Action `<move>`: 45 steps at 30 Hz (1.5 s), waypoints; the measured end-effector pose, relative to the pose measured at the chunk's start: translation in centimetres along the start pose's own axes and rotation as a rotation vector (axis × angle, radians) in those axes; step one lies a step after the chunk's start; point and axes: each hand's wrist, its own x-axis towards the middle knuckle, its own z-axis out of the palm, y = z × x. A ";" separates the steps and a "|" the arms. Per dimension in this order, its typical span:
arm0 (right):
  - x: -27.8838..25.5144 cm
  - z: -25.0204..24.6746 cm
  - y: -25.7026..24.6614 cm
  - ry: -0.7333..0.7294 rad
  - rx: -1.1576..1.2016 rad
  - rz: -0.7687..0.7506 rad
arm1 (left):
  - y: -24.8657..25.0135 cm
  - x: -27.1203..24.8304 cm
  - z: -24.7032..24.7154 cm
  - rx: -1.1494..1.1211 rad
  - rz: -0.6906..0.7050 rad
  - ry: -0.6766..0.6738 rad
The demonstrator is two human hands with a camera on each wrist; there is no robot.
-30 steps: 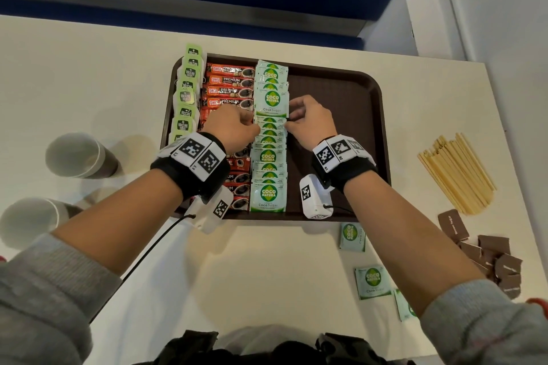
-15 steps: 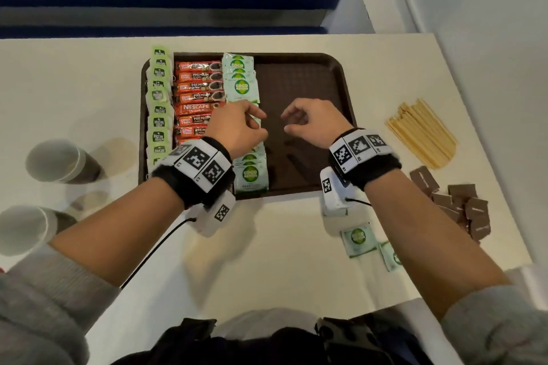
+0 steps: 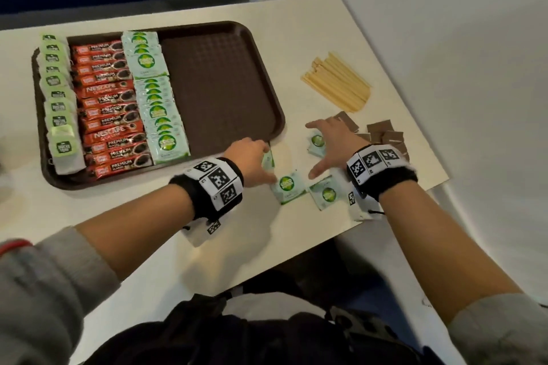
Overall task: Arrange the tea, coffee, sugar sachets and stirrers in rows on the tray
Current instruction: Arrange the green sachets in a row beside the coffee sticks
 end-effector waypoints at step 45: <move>1.1 2.6 3.0 -0.069 -0.055 -0.211 | 4.4 3.1 2.8 -0.668 0.008 0.184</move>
